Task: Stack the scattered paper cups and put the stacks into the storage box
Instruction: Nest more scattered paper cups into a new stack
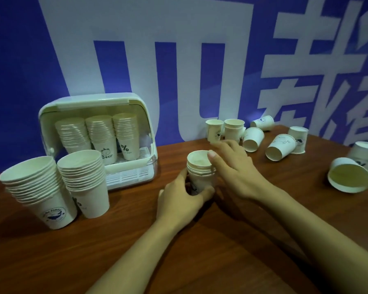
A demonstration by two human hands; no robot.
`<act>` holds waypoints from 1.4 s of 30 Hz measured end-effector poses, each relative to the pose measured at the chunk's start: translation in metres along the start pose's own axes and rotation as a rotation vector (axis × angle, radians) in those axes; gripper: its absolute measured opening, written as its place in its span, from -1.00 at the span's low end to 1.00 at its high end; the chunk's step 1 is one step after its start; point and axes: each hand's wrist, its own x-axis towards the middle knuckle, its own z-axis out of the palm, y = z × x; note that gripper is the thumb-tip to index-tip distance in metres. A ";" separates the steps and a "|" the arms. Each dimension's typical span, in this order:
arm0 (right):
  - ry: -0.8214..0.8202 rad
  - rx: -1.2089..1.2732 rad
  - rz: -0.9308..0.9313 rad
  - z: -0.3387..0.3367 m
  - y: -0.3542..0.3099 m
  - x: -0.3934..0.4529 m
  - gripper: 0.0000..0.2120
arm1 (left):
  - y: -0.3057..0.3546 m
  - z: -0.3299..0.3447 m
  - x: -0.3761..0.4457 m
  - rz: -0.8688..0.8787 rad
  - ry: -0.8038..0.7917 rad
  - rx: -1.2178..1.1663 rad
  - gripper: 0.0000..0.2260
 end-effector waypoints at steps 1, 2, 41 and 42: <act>0.046 0.014 -0.016 -0.008 0.002 -0.005 -0.42 | 0.001 0.000 -0.001 0.006 -0.011 0.002 -0.32; 0.149 0.013 -0.025 -0.018 0.008 -0.010 -0.47 | 0.001 0.000 -0.001 0.011 -0.020 0.004 -0.32; 0.189 -0.049 -0.214 -0.047 -0.043 0.024 -0.44 | -0.008 0.008 0.006 0.010 -0.029 -0.093 -0.35; 0.106 -0.096 -0.209 -0.043 -0.043 0.027 -0.45 | -0.009 0.008 0.006 0.016 -0.025 -0.094 -0.39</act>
